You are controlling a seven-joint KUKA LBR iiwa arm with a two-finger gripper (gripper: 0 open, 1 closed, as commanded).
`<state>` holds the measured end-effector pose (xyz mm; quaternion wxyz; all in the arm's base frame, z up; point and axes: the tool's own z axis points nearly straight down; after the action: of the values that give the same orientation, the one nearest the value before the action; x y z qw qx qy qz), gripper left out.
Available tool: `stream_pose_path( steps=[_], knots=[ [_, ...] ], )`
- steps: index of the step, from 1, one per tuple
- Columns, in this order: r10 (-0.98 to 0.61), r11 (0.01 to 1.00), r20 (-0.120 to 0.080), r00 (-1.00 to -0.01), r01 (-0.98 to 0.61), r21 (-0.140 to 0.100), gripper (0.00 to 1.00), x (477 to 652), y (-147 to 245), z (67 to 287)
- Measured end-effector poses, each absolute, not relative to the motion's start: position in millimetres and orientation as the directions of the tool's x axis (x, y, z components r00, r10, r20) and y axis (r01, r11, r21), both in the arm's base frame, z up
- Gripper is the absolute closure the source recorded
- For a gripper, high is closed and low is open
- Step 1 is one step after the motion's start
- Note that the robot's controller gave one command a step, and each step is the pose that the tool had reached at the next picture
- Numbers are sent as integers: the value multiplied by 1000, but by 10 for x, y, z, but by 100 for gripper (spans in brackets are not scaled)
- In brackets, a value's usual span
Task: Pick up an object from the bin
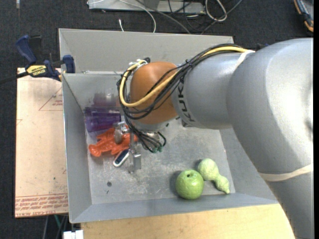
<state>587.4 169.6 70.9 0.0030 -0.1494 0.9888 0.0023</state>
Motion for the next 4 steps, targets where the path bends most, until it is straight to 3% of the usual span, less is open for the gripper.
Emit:
stream_pose_path(
  steps=[2,3,4],
  knots=[
    [-291,957,-10,-957,-291,5,0,5880,1703,713],
    [-270,963,-28,-963,-270,9,100,5913,1724,778],
    [-264,964,-28,-964,-265,9,100,5911,1724,782]
  ],
)
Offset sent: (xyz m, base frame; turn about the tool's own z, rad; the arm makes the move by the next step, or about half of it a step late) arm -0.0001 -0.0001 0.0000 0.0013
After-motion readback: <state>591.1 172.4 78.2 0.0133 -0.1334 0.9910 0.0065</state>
